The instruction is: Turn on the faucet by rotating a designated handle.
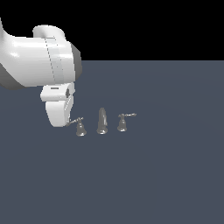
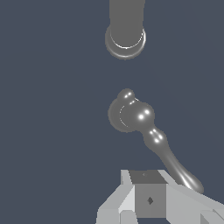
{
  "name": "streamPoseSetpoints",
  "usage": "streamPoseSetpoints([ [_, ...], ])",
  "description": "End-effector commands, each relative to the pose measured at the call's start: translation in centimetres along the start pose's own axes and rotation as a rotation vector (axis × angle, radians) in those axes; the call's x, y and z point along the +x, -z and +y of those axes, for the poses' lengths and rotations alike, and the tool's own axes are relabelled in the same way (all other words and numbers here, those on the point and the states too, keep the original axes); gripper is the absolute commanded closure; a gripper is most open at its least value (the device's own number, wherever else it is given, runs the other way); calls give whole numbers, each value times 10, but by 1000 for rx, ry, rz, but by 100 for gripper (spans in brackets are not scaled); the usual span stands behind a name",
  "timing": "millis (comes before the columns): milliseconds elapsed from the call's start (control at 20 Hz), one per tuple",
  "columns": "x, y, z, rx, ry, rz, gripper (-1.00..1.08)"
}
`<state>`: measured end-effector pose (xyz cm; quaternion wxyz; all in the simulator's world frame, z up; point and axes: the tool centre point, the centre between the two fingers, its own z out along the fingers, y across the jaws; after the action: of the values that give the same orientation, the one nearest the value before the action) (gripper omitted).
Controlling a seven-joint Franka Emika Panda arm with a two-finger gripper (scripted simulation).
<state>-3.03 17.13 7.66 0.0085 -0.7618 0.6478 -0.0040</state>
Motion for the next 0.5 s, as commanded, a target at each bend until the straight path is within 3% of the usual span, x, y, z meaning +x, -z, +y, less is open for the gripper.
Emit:
streamPoseSetpoints([
  [0, 1, 0, 16, -16, 5, 5, 108],
  [250, 3, 1, 33, -18, 8, 5, 108],
  [350, 4, 0, 22, -4, 2, -1, 108],
  [450, 10, 0, 28, -6, 3, 0, 108],
])
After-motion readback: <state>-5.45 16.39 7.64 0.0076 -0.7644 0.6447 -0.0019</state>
